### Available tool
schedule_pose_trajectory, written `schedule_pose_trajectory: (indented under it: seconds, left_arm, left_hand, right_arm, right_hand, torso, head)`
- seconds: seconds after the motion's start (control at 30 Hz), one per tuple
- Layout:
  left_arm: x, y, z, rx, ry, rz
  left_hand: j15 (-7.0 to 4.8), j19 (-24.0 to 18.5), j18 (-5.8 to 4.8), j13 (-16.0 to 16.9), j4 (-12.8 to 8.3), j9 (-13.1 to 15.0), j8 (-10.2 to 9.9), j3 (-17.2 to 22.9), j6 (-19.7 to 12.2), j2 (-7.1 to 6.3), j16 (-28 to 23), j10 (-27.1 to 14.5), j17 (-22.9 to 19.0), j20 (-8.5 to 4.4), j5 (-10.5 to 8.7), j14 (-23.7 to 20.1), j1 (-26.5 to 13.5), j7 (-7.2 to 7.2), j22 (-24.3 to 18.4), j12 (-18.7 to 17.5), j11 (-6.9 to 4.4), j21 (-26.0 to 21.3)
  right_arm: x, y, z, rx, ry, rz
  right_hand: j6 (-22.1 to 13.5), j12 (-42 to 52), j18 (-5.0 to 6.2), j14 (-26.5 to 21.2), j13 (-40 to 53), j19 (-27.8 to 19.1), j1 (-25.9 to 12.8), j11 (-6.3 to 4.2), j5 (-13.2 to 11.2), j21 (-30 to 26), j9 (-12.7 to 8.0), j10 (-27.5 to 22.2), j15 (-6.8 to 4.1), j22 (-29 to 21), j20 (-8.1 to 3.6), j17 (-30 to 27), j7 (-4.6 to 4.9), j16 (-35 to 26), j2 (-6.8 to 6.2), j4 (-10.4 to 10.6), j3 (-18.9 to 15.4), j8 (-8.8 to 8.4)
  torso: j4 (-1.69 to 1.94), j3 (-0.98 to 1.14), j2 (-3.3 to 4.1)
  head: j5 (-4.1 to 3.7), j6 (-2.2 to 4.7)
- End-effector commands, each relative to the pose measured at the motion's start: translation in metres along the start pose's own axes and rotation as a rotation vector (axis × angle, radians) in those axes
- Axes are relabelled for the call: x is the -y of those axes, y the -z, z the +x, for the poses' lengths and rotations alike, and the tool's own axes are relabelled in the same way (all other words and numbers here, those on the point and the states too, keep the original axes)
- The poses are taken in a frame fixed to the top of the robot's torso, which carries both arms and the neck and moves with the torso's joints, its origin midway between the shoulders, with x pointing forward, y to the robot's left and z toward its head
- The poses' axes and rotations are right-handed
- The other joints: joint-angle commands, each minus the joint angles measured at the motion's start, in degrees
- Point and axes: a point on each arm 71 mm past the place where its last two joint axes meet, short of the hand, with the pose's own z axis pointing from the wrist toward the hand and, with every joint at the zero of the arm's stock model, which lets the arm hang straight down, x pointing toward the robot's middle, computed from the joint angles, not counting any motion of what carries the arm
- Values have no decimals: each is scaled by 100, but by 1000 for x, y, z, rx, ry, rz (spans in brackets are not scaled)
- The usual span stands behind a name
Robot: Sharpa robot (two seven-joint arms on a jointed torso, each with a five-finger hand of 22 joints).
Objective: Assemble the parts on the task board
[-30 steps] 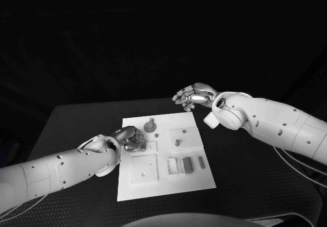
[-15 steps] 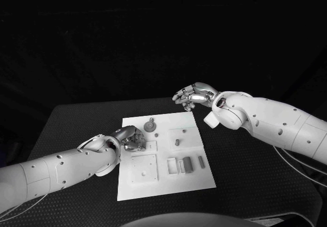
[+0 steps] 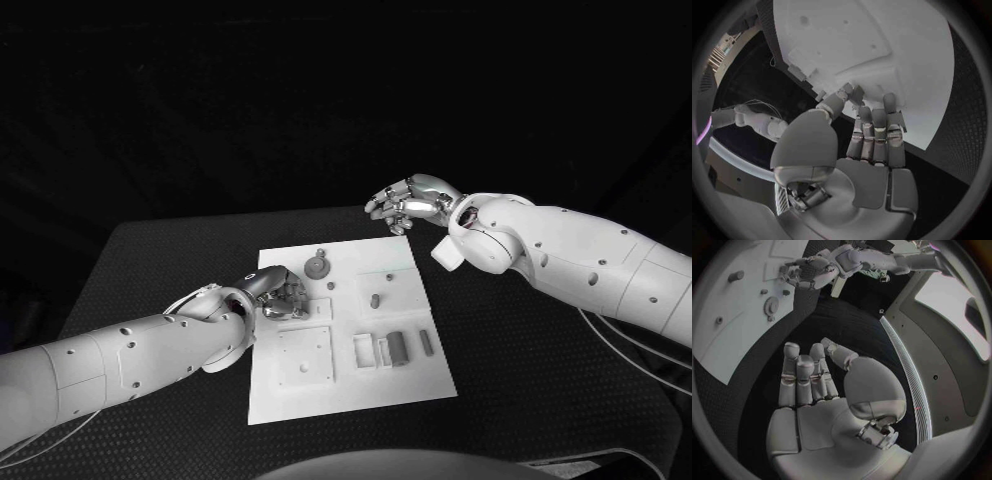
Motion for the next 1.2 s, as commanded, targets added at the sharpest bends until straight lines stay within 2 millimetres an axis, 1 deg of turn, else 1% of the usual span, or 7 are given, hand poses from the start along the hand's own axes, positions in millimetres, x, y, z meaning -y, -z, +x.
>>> schedule_pose_trajectory:
  seconds: [0.03, 0.53, 0.9, 1.2]
  left_arm:
    - [-5, 3, 14, -75, -5, -36]
    - [-4, 2, 15, -81, -4, -39]
    - [0, 1, 15, -64, 4, -20]
    - [0, 1, 17, -91, 0, -35]
  left_hand:
    - [14, 10, -96, 7, -5, -11, -34, -38, -22, 7, 21, -3, 1, -12, 21, -39, -68, 13, -23, 26, 23, -40]
    - [5, 20, -96, 8, -11, -15, -40, -27, -11, 63, 26, 3, -1, -27, 22, -31, -54, 9, -23, 32, 19, -42]
    - [4, 21, -96, 8, -14, -16, -43, -28, -11, 65, 27, 4, -1, -26, 22, -30, -54, 9, -22, 33, 19, -42]
    - [3, 23, -96, 8, -9, -19, -49, -43, -13, 55, 29, 5, -2, -22, 21, -29, -80, 12, -21, 34, 21, -42]
  right_arm:
    - [-1, 0, 1, -7, 5, -12]
    - [-1, 0, 1, -7, 5, -11]
    - [-1, 0, 1, -7, 5, -11]
    - [-1, 0, 1, -7, 5, -11]
  right_hand:
    - [0, 30, 90, 22, -9, 36, 25, -12, 22, -4, -7, 19, -7, 66, -16, -8, 55, -37, -33, -9, -30, -19]
    - [1, 31, 90, 21, -12, 35, 26, -13, 22, -6, -8, 19, -7, 65, -16, -9, 55, -38, -33, -9, -30, -20]
    - [2, 32, 90, 21, -14, 35, 27, -13, 22, -7, -9, 19, -7, 65, -16, -9, 55, -38, -32, -9, -30, -21]
    - [3, 33, 90, 21, -16, 35, 27, -13, 22, -8, -9, 19, -7, 65, -16, -10, 54, -38, -34, -9, -30, -21]
  torso:
    - [-2, 1, 0]
    - [-1, 1, 0]
    - [-2, 1, 1]
    - [-2, 3, 0]
  head:
    - [1, 0]
    - [6, 4]
    - [6, -1]
    - [5, 1]
